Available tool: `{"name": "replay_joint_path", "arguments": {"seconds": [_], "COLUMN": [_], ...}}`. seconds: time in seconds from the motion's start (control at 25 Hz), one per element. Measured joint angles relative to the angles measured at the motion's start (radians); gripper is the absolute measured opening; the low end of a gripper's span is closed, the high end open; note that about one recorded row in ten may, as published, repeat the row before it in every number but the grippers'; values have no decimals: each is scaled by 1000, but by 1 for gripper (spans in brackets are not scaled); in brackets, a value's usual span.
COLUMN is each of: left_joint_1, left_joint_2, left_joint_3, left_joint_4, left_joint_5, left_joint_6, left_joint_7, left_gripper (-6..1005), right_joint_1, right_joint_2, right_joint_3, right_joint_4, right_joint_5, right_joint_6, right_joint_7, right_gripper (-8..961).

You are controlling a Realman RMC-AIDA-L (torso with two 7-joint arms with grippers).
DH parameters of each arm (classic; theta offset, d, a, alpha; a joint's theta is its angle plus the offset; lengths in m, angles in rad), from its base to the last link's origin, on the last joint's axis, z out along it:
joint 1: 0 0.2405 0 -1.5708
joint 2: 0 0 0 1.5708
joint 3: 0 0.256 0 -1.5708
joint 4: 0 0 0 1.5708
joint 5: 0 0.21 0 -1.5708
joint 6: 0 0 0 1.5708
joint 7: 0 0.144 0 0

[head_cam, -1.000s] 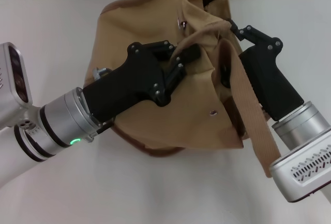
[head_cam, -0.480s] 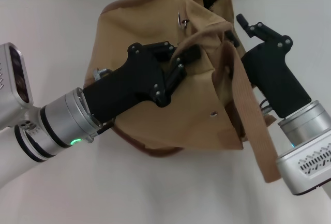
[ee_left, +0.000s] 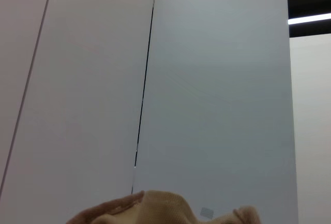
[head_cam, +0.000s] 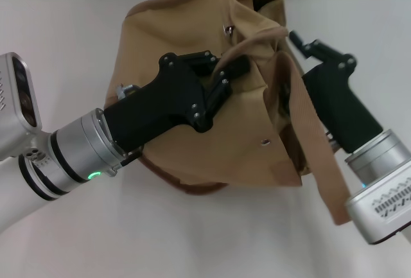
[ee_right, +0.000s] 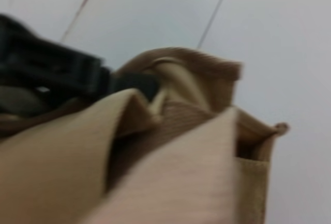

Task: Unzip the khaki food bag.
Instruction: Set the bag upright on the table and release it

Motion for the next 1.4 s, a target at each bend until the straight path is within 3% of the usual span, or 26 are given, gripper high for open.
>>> {"name": "replay_joint_path", "arguments": {"seconds": [0.48,0.8,1.24,1.4], "left_joint_1": [-7,-6,-3,-2], "left_joint_2": [0,0,0,0], "left_joint_3": [0,0,-9,-17], "left_joint_4": [0,0,8,12], "left_joint_5": [0,-2,-6,-8], "left_joint_6": [-8,-15,-20,-20], "left_joint_7": [0,0,0,0], "left_gripper": [71,71,71,71], "right_joint_1": [15,22,5,-9], "right_joint_2": [0,-4,-1,-1], "right_joint_3": [-75,-77,-77,-77], "right_joint_4": [8,-53,-139,-140], "right_joint_5": [-1,-32,-55,-85], "right_joint_6": [12,-72,-95,-101], "right_joint_7": [15,253,331,326], "right_gripper": [254,315,347,430]}}
